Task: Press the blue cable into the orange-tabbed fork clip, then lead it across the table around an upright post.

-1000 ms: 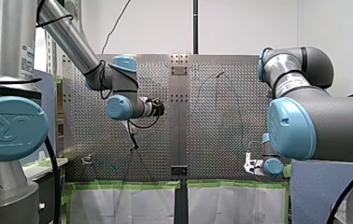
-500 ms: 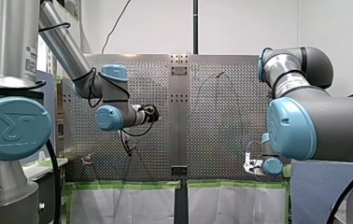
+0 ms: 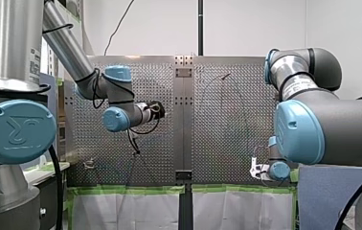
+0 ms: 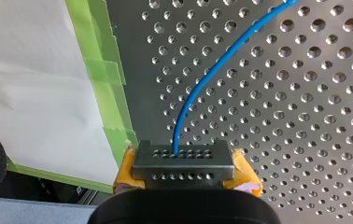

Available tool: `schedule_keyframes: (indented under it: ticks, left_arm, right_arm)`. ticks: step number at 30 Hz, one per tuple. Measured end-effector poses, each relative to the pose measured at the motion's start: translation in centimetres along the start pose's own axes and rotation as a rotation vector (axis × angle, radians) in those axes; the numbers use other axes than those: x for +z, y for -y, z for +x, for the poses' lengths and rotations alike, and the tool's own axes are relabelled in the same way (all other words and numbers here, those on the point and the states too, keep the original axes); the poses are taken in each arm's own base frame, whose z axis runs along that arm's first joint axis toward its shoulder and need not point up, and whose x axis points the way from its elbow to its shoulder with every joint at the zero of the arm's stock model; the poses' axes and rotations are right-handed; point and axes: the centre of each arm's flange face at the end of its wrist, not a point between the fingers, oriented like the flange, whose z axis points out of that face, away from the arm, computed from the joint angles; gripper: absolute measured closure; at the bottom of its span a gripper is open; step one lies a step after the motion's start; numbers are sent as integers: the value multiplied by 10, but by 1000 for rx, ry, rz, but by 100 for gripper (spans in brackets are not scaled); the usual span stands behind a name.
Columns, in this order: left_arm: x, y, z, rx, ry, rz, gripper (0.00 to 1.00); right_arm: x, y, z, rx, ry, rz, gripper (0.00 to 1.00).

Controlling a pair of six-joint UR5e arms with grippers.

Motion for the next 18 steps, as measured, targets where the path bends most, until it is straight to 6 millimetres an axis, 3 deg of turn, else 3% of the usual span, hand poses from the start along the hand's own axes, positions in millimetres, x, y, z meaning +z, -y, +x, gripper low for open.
schedule_keyframes:
  ticks: [18]
  left_arm:
    - [-3, -5, 2, 24, -28, -30, 2]
  right_arm:
    - [-1, 15, 3, -73, 26, 25, 100]
